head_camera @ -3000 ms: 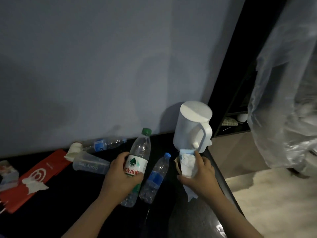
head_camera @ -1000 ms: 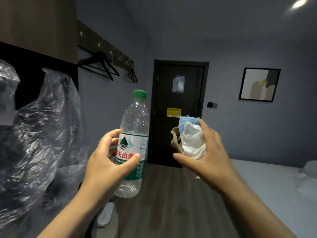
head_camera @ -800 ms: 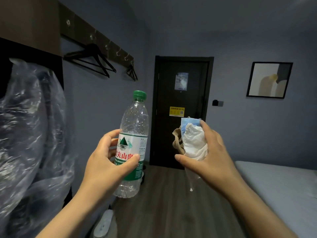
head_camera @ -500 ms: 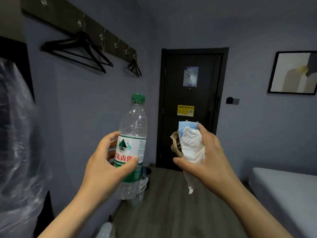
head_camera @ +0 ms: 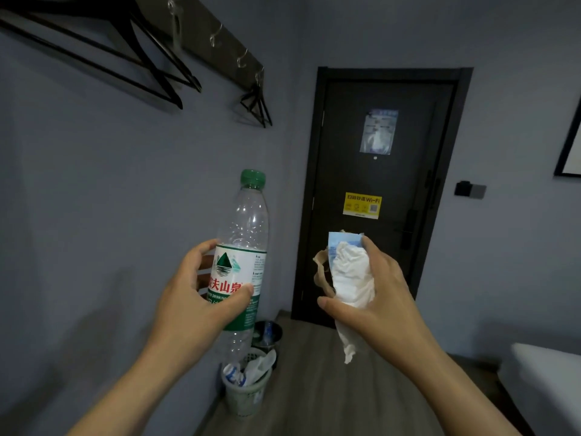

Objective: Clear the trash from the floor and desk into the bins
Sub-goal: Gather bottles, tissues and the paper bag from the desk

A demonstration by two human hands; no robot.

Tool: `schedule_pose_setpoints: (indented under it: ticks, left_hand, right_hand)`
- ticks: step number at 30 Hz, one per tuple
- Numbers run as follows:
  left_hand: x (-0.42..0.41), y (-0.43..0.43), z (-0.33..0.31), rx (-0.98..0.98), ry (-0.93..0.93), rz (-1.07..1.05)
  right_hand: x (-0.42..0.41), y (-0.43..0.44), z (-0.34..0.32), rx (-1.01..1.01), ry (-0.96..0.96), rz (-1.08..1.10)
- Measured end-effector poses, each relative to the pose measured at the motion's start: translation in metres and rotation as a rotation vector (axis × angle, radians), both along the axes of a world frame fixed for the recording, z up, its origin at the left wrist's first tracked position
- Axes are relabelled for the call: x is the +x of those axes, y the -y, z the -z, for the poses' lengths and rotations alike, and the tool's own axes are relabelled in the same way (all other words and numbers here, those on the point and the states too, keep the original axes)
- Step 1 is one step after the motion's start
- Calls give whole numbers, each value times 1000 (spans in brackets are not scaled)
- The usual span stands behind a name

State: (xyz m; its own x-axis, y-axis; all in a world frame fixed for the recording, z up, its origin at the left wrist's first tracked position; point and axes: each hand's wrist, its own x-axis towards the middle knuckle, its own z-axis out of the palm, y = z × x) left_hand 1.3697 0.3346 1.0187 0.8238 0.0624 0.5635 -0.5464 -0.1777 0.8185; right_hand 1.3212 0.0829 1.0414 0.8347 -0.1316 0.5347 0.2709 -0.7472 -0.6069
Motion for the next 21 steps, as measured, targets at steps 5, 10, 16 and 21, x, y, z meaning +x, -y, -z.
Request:
schedule_pose_setpoints:
  ticks: [5, 10, 16, 21]
  left_hand:
    - [106, 13, 9, 16, -18, 22]
    - [195, 34, 21, 32, -46, 18]
    - [304, 73, 30, 73, -18, -56]
    - [395, 109, 39, 120, -78, -136]
  right_hand:
    - [99, 12, 9, -19, -16, 26]
    - [192, 36, 25, -31, -32, 31]
    - [325, 76, 44, 1, -44, -64]
    - [433, 111, 52, 5, -98, -123]
